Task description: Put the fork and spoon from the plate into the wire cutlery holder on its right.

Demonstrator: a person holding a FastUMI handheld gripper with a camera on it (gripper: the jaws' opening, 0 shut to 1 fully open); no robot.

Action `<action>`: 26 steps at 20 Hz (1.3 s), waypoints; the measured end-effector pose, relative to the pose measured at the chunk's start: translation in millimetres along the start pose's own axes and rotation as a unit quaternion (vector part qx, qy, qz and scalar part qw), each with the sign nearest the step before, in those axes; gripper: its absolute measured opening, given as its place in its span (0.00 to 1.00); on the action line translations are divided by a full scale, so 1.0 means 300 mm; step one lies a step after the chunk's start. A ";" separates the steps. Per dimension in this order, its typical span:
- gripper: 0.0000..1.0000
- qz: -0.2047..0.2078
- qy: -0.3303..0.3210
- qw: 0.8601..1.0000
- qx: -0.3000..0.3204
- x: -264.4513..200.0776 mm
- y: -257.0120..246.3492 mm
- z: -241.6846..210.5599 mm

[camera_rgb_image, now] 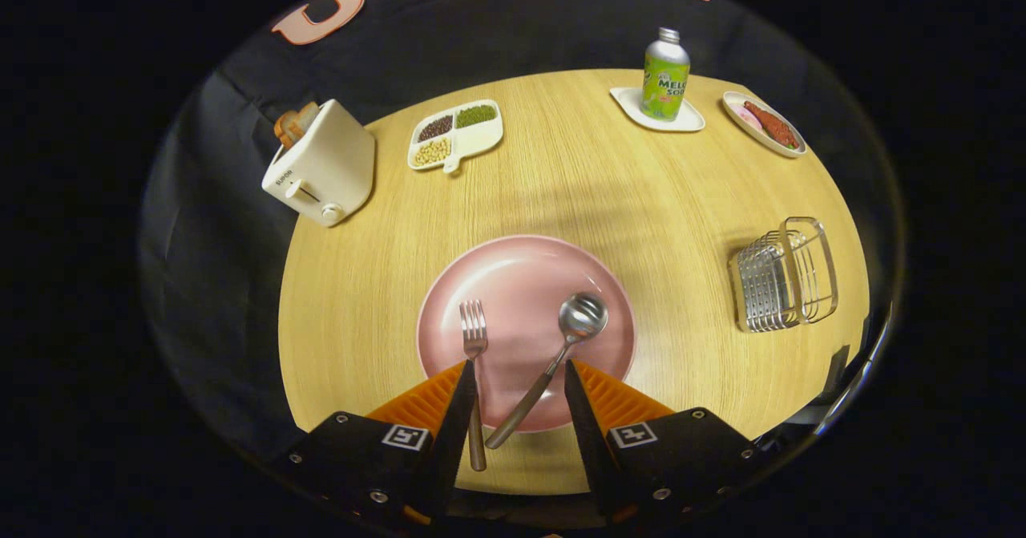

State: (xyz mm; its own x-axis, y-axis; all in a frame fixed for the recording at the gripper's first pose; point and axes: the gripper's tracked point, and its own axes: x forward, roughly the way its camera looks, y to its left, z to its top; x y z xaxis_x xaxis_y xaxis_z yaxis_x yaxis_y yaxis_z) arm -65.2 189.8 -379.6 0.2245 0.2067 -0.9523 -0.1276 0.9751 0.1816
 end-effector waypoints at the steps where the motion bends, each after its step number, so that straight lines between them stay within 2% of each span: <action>1: 0.67 -0.001 0.013 1.000 0.002 0.016 0.001 -0.015; 9: 0.50 -0.038 0.089 0.994 0.043 0.155 -0.034 -0.080; 14: 0.34 -0.056 0.118 0.990 0.052 0.196 -0.059 -0.127; 16: 0.22 -0.064 0.123 0.989 0.051 0.198 -0.067 -0.129; 19: 0.17 -0.068 0.115 0.990 0.036 0.196 -0.091 -0.124; 22: 0.08 -0.058 0.111 0.992 0.021 0.190 -0.103 -0.123; 26: 0.04 -0.052 0.095 0.994 -0.013 0.168 -0.123 -0.117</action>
State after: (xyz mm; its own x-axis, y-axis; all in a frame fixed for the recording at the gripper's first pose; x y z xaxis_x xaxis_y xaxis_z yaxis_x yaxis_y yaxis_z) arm -82.9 161.5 -442.9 0.0515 0.0839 -0.9951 -0.1384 0.9874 0.0761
